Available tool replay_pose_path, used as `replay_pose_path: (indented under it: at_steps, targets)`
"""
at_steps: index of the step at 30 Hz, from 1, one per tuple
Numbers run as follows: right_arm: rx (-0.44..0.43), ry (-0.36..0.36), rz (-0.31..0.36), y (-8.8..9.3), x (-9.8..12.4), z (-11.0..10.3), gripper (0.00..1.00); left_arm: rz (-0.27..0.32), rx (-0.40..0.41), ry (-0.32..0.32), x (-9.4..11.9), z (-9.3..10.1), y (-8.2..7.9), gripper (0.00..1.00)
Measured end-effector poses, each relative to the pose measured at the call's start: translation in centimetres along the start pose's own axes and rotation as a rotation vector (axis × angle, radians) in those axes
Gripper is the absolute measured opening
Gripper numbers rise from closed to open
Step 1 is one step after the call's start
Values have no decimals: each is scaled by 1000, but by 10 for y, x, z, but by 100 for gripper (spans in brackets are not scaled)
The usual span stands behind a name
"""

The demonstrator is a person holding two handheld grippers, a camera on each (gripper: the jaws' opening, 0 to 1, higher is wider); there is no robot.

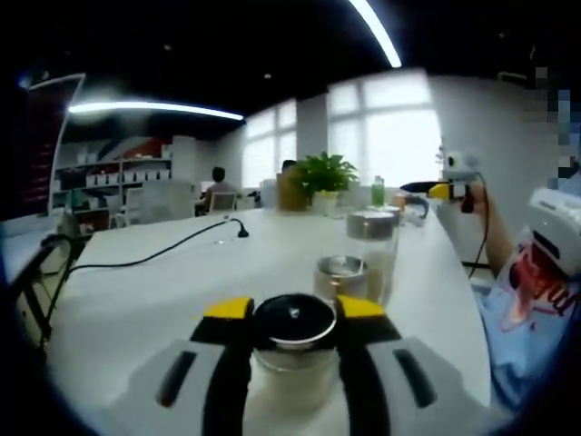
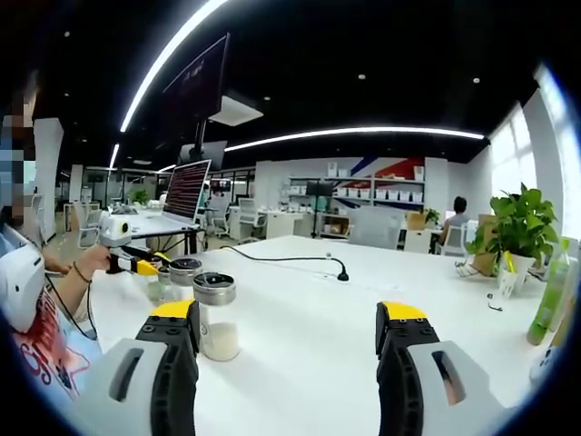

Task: Rotate the seasoning bottle until the label or dispensing opening points toward the visible target arrow and the bottle remains upright within the marked orientation range

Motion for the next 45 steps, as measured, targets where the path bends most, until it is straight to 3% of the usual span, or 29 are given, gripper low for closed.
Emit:
replay_pose_path:
  at_steps: [6, 21, 25, 32, 39, 41, 43, 45]
  targets:
    - [0, 0, -1, 0, 0, 1, 82, -12, -2, 31, 1, 1, 0, 36]
    - [1, -4, -8, 1, -1, 1, 81, 21, -26, 77, 1, 0, -1, 37]
    - [7, -8, -11, 2, -1, 1, 81, 39, -25, 61, 3, -2, -6, 45]
    - [-6, 10, 8, -2, -1, 5, 79, 45, -26, 74, 7, 3, -8, 49]
    - [-1, 33, 14, -4, 2, 11, 79, 87, -7, -3, 11, 4, -22, 54]
    - [-1, 29, 12, -3, 2, 11, 79, 98, 18, -76, 13, -1, -23, 59]
    - [0, 25, 10, -2, 2, 10, 80, 83, -13, -139, 16, -5, -26, 61]
    - [-1, 24, 9, -2, 2, 10, 80, 114, -21, -190, 18, -5, -34, 61]
Point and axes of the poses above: the point that each gripper's makers call its tool centre point, and the gripper's own axes: x roughly backward along the fingers, z roughly to its right, y roughly out of its underside, the point moved 1 cm from there along x, roughly backward along the fingers, and after that the axes turned 3 degrees about y, right-handed, at the moved point
